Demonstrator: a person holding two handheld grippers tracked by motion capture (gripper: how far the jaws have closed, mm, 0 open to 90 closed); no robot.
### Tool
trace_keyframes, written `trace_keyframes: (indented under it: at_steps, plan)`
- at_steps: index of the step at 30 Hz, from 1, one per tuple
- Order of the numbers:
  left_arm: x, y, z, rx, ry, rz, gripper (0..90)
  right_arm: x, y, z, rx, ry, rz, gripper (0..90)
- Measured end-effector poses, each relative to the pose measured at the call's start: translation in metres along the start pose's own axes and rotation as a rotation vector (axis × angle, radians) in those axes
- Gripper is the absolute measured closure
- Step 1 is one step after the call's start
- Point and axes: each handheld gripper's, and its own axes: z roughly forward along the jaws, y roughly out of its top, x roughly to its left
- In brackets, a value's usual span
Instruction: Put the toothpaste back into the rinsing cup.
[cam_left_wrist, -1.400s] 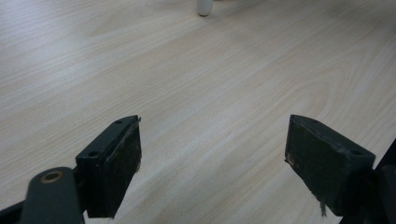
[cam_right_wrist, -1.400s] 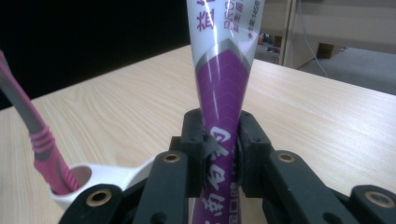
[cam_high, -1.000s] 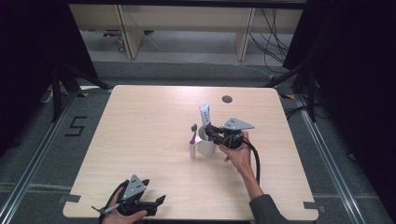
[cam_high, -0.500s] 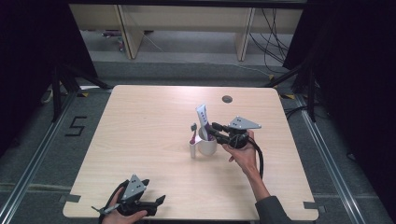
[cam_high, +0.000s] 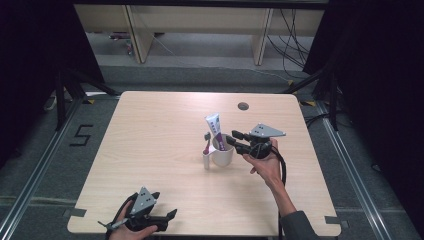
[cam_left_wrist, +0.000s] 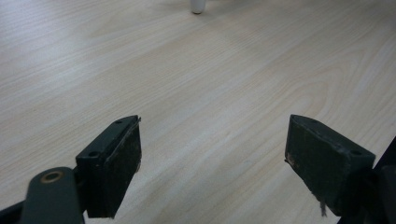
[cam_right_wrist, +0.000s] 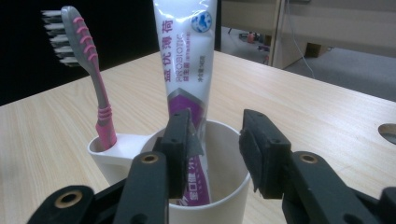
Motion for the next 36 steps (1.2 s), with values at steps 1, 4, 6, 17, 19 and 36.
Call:
trace_keyframes:
  at_steps: [1, 4, 6, 17, 19, 36]
  plan:
    - [0.000, 0.000, 0.000, 0.004, 0.003, -0.001, 18.3, -0.002, 0.000, 0.000, -0.005, 0.007, -0.011, 62.5]
    - [0.000, 0.000, 0.000, 0.003, 0.002, -0.001, 18.3, -0.002, 0.001, -0.002, -0.001, -0.004, -0.009, 61.3]
    - [-0.001, 0.000, 0.000, -0.002, 0.001, -0.007, 18.3, -0.003, 0.002, -0.004, 0.004, -0.010, -0.005, 60.7]
    - [-0.001, 0.000, 0.001, -0.002, 0.002, -0.008, 18.3, -0.005, 0.004, -0.018, -0.002, -0.007, -0.005, 57.6]
    - [-0.001, 0.000, 0.001, -0.001, 0.002, -0.009, 18.3, -0.006, 0.004, -0.021, 0.008, -0.007, 0.010, 57.2]
    - [0.000, -0.001, -0.001, 0.000, 0.005, -0.004, 18.3, -0.014, 0.000, -0.046, 0.020, -0.048, 0.001, 53.4]
